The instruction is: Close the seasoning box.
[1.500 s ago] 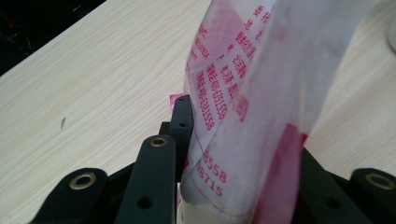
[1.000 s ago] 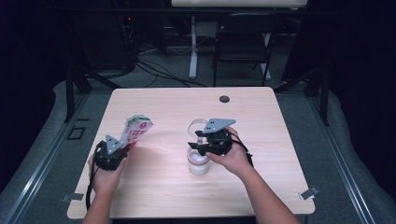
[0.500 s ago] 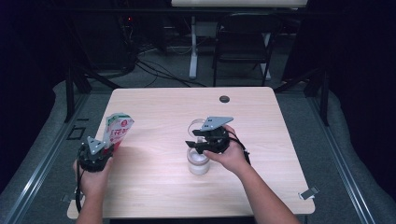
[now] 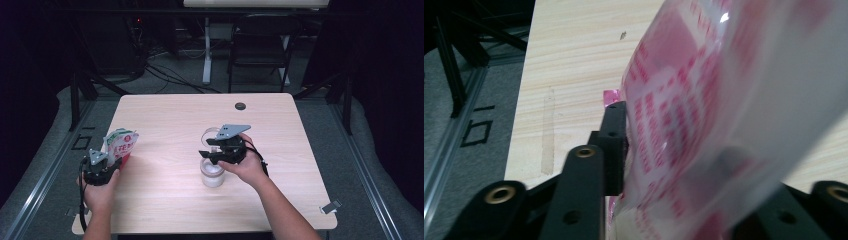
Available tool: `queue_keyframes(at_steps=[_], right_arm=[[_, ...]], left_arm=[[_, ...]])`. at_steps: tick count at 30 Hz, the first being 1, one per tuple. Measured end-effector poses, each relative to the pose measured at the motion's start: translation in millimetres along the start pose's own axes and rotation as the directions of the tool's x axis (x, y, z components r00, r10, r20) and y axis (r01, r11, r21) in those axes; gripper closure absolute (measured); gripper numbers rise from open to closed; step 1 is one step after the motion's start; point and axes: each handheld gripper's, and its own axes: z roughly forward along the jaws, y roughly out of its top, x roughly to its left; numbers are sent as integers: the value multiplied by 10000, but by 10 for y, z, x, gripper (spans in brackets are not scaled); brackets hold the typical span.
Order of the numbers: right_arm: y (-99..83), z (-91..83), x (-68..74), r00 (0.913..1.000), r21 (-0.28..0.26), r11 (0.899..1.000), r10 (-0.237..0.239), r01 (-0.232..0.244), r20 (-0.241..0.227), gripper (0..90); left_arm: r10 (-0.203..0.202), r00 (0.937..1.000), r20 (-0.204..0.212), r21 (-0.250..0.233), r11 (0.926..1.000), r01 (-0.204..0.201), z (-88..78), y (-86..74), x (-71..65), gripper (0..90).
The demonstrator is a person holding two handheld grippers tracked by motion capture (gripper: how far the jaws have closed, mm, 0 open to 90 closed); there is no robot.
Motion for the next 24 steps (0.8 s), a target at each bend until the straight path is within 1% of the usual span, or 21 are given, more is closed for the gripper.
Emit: queue_keyframes(at_steps=[1,2,3,5,6,9,12,17,20,24], right_arm=[[0,1,1,10000,4,10000,2,-2,-2,501],[1,1,2,10000,-3,10000,-7,7,-9,500],[4,-1,5,10000,3,10000,-16,16,1,500],[8,-4,8,10000,-26,10000,-5,5,-22,499],[10,-6,8,10000,-32,10000,4,-4,-23,498],[12,-5,7,10000,-55,10000,36,-36,-21,496],[10,-3,-2,10000,-18,10000,19,-19,13,495],[8,0,-6,10000,-11,10000,56,-56,13,493],[7,-2,-6,10000,-53,10000,81,-81,3,492],[7,-7,-13,10000,-3,10000,68,-68,41,492]], left_arm=[[-65,10000,35,5,10000,65,-21,0,1,614],[-138,9999,4,-214,9997,138,-28,-6,-9,585],[-137,9999,-41,-264,9996,136,-44,-6,-19,567],[-78,10000,-25,-420,9991,77,-64,-3,-47,527],[28,10000,-68,-458,9989,-32,-71,0,-62,517],[202,9997,-137,-455,9987,-208,-84,8,-92,510],[162,9998,-107,-546,9984,-168,-92,13,-101,503],[231,9997,-32,-659,9976,-232,-123,32,-125,491],[390,9992,61,-715,9967,-384,-143,52,-167,490],[727,9970,259,-822,9941,-703,-184,89,-249,484]])
